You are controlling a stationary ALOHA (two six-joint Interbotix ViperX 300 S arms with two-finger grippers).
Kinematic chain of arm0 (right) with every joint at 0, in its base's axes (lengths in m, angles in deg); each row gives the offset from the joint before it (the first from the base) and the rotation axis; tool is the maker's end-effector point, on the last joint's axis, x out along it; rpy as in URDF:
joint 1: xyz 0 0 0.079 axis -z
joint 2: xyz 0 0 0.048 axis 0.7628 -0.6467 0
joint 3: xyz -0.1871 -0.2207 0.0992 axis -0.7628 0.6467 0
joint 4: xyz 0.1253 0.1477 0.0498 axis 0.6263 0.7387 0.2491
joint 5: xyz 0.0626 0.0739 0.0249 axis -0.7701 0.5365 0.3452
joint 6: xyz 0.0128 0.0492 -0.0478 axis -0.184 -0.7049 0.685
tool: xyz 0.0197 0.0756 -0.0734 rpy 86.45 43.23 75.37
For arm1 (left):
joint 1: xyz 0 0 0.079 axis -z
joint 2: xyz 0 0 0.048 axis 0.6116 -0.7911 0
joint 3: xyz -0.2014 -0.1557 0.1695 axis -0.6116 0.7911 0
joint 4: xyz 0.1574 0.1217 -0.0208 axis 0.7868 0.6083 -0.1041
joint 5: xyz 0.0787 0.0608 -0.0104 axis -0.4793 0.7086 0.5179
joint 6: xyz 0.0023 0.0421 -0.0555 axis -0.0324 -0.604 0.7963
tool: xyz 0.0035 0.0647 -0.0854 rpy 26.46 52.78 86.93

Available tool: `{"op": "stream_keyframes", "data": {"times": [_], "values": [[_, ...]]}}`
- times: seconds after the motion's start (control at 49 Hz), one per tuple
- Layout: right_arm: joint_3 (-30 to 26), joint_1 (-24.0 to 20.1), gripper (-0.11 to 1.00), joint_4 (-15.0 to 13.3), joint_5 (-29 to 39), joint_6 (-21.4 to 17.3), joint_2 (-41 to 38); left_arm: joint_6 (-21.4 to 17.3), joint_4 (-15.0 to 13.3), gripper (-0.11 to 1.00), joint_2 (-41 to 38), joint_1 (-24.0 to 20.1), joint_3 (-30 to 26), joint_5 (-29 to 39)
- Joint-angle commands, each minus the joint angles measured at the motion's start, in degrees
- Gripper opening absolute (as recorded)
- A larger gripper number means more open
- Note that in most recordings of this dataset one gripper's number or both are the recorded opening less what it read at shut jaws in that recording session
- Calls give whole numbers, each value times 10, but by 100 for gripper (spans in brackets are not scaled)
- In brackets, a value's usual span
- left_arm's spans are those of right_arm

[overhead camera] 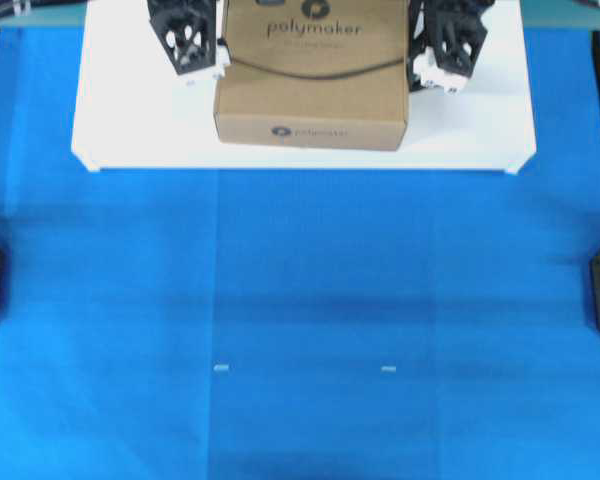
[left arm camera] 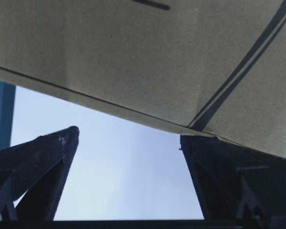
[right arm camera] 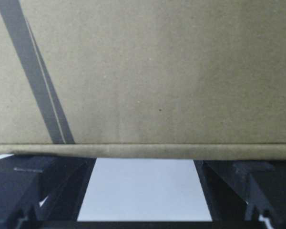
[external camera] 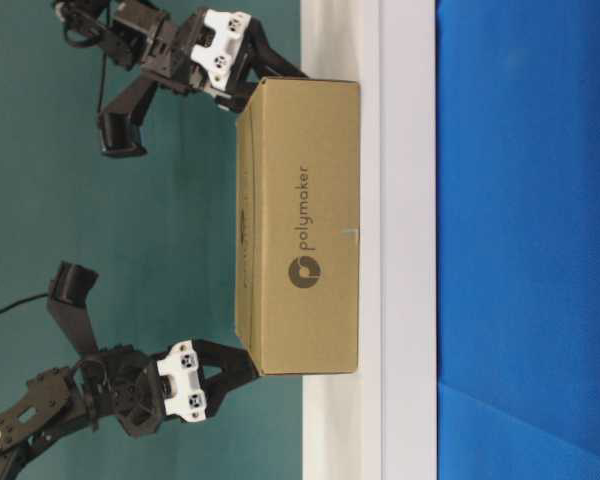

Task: Place the cardboard box on the stand after clamping it between your arms.
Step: 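Lower the box onto the white stand with both grippers, then release the box and pull both grippers outward away from it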

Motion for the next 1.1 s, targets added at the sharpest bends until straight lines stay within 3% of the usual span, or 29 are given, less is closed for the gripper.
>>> {"op": "stream_keyframes", "data": {"times": [0.0,0.408,0.591,0.714,0.918,1.081], "values": [[-17,-7,99,33,4,-2,24,1,-15,85,10,10,-4,-25],[11,39,99,32,8,-3,53,-5,-14,85,54,-22,43,-25],[47,48,99,15,-2,-6,69,-45,-13,85,65,-31,53,-25],[60,59,99,4,-1,-11,87,-49,-13,85,76,-33,60,-15],[83,61,99,5,0,-41,165,-45,-14,85,151,-32,99,-18],[110,40,99,12,-2,-64,238,-31,-14,85,229,-30,159,-83]]}}
